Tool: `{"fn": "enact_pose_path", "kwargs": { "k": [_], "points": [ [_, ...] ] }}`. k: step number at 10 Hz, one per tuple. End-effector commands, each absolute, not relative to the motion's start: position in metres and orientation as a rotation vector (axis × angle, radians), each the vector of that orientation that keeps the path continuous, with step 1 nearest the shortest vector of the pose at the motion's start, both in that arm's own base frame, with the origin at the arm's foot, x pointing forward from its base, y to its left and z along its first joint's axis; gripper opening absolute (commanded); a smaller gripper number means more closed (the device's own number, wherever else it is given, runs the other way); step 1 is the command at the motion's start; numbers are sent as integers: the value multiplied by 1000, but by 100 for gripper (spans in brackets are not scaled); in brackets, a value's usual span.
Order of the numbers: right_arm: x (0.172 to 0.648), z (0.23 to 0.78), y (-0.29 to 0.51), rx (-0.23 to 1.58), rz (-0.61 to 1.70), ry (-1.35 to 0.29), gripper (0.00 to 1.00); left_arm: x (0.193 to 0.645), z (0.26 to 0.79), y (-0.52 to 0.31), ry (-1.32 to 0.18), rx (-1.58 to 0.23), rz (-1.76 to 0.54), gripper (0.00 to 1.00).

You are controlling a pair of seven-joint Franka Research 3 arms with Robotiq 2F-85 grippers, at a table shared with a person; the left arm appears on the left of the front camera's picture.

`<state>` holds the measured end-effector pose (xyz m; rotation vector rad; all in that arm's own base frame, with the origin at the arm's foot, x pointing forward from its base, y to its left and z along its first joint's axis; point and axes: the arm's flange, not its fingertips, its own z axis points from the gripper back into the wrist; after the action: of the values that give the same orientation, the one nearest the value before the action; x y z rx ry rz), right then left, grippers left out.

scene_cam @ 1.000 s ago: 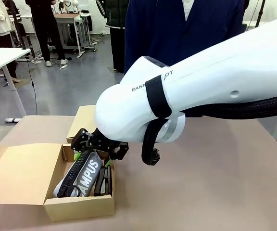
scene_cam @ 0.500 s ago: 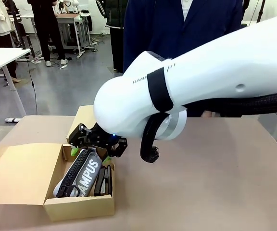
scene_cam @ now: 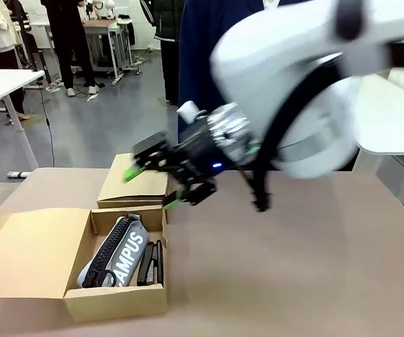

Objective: Place items inside the box.
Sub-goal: Pick up a Pencil pouch or Stapler and place it inside the Mailer Box closest to the robot.

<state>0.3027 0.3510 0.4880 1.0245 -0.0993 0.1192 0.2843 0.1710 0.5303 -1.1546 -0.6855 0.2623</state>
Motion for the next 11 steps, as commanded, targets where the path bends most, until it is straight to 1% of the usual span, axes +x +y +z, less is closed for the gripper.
{"fn": "enact_pose_path", "kwargs": {
  "k": [1, 3, 5, 7, 8, 10, 11],
  "points": [
    [272, 470, 245, 1203, 49, -166, 100, 285, 531, 170, -707, -1169, 246, 100],
    [263, 459, 179, 1335, -51, -225, 100, 285, 531, 170, -707, -1169, 246, 100],
    [243, 447, 111, 1479, -79, -289, 100, 285, 531, 170, -707, -1169, 246, 100],
    [218, 430, 58, 1529, -117, -399, 100, 285, 531, 170, -707, -1169, 246, 100],
    [203, 416, 41, 1486, -116, -384, 100, 285, 531, 170, -707, -1169, 246, 100],
    [173, 375, 18, 1436, -195, -287, 100, 285, 531, 170, -707, -1169, 246, 100],
    [162, 347, 5, 1428, -312, -194, 100, 285, 531, 170, -707, -1169, 246, 100]
  ]
}}
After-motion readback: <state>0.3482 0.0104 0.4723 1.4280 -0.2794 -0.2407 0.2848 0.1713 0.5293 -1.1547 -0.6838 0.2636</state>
